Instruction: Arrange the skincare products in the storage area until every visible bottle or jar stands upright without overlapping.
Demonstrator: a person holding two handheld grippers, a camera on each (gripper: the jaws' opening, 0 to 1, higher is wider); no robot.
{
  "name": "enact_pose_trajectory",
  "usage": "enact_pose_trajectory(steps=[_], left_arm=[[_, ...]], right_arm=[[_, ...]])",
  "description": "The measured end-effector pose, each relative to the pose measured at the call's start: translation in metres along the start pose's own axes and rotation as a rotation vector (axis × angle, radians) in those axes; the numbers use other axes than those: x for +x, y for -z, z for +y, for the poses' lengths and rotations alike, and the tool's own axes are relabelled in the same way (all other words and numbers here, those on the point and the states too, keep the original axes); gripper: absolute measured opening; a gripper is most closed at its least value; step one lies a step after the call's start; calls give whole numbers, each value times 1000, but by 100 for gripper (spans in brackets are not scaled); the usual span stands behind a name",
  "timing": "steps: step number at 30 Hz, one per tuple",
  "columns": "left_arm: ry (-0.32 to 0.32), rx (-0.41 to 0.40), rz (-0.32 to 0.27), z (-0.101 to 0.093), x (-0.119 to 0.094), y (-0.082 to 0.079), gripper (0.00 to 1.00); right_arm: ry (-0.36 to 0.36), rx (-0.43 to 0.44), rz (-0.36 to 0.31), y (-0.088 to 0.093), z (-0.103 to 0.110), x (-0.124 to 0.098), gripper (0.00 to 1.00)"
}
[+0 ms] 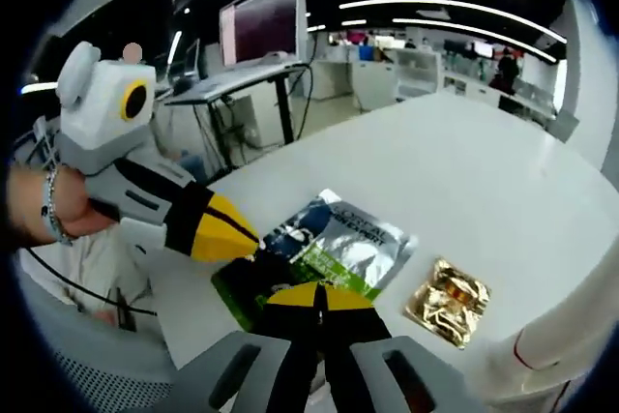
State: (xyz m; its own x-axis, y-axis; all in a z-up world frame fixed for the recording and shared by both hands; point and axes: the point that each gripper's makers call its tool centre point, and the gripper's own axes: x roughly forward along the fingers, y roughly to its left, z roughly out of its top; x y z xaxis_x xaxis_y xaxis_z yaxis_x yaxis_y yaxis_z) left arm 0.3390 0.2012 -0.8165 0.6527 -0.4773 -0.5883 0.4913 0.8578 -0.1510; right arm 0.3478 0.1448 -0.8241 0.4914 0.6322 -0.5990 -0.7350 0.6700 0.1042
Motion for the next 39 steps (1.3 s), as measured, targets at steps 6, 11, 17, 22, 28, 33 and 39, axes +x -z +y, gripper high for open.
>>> enact_pose_trajectory(steps=[6, 11, 17, 22, 28, 33, 39], left_arm=[[-27, 66, -103, -10, -26, -37, 0], [-17, 80, -221, -28, -56, -73, 4], [5, 69, -347, -41, -91, -96, 16], [-71, 41, -387, -37, -110, -97, 21], [-171, -36, -459, -29, -127, -92, 55], [-234, -101, -548, -35, -136, -87, 80], [-244, -131, -510, -65, -124, -71, 89]], right_arm=[[-168, -59, -75, -41, 25, -33, 0], [-319, -180, -221, -85, 46, -102, 0], [-267, -255, -299, -76, 25, -182, 0], [-96, -164, -401, -60, -26, -244, 0], [204, -78, -549, -29, -97, -312, 44], [463, 51, -741, 1, -142, -358, 99], [461, 183, -624, 48, -139, -327, 99]])
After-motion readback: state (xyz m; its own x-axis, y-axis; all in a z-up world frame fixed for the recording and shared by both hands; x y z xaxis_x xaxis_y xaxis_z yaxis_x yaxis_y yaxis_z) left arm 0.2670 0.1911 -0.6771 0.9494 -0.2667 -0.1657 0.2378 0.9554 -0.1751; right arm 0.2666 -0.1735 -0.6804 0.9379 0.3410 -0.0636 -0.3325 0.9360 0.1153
